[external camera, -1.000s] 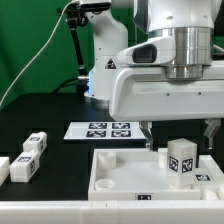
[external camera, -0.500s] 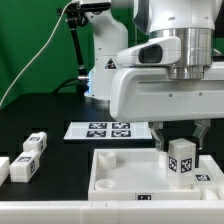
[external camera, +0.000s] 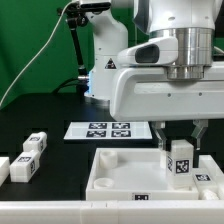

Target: Assemble one leg

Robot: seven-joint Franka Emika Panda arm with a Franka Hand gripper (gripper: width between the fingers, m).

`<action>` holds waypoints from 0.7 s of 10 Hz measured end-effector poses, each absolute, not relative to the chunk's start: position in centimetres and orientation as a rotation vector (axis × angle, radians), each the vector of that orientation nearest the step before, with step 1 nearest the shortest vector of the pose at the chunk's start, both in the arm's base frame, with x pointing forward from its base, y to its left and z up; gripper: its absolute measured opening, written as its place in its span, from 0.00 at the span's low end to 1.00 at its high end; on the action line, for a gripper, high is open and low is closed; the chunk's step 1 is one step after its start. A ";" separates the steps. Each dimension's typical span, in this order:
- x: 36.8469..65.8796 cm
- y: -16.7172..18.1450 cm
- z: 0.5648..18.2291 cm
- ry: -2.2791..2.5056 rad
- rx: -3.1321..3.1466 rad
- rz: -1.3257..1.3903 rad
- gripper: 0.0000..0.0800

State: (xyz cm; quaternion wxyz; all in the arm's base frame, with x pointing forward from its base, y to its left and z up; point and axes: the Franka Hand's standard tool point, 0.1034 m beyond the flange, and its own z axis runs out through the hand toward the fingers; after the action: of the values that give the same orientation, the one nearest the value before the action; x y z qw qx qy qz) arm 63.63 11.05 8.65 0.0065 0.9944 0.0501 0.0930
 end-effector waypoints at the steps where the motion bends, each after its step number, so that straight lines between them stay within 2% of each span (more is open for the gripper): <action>1: 63.6 11.1 8.6 0.065 3.121 0.292 0.36; 7: 63.5 11.6 8.5 -1.016 3.026 0.301 0.36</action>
Offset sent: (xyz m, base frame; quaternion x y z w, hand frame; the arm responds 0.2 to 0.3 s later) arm -0.0097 0.0120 -0.0094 -0.0095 0.0004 0.2347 0.9720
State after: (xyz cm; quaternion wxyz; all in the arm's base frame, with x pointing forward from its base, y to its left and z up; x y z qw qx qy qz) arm 63.52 11.62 8.52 -0.0325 0.9433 -0.3168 0.0937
